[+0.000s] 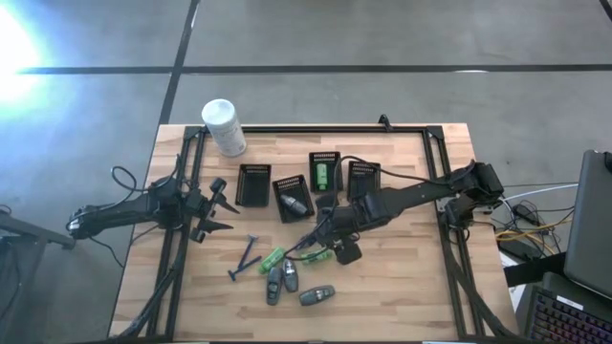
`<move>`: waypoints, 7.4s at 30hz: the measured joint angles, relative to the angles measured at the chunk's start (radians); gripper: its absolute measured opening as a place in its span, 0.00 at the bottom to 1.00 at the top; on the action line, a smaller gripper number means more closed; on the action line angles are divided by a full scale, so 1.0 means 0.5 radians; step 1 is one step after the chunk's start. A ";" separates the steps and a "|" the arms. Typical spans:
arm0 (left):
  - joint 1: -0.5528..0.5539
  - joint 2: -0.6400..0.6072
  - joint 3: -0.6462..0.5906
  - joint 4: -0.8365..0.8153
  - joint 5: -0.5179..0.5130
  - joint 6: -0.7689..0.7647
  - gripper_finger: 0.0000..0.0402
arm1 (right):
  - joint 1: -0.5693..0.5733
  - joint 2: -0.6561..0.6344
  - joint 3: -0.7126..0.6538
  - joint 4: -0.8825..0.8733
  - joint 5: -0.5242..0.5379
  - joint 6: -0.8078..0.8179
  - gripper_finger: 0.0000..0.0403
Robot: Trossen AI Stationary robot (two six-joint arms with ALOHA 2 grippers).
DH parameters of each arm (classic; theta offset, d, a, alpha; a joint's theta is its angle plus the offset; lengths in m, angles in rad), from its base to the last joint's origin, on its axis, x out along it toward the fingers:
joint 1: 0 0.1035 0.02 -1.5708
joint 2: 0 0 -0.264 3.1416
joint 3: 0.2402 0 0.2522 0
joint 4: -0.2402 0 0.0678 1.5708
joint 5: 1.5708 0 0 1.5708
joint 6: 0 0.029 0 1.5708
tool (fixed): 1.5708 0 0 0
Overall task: Pick & Place Travel size toiletries
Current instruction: Put the right deodorant into the middle left bin
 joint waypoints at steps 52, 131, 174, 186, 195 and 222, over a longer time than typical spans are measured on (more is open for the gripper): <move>0.000 0.000 0.000 0.008 0.001 0.000 0.53 | 0.002 0.027 -0.005 0.117 -0.002 0.000 0.90; 0.001 0.000 0.001 0.005 -0.001 0.001 0.53 | 0.661 0.485 -0.079 0.704 0.090 1.107 0.90; 0.000 -0.002 0.000 0.002 -0.001 0.001 0.53 | 0.607 0.642 -0.136 0.909 0.155 1.198 0.90; 0.000 -0.002 0.000 0.003 -0.002 0.000 0.53 | 0.605 0.710 -0.214 0.995 0.152 1.201 0.90; 0.000 -0.002 0.000 0.003 -0.001 0.001 0.53 | 0.603 0.711 -0.156 0.991 0.146 1.208 0.86; 0.000 -0.002 0.000 0.003 -0.002 0.000 0.53 | 0.603 0.762 -0.153 0.987 0.154 1.574 0.57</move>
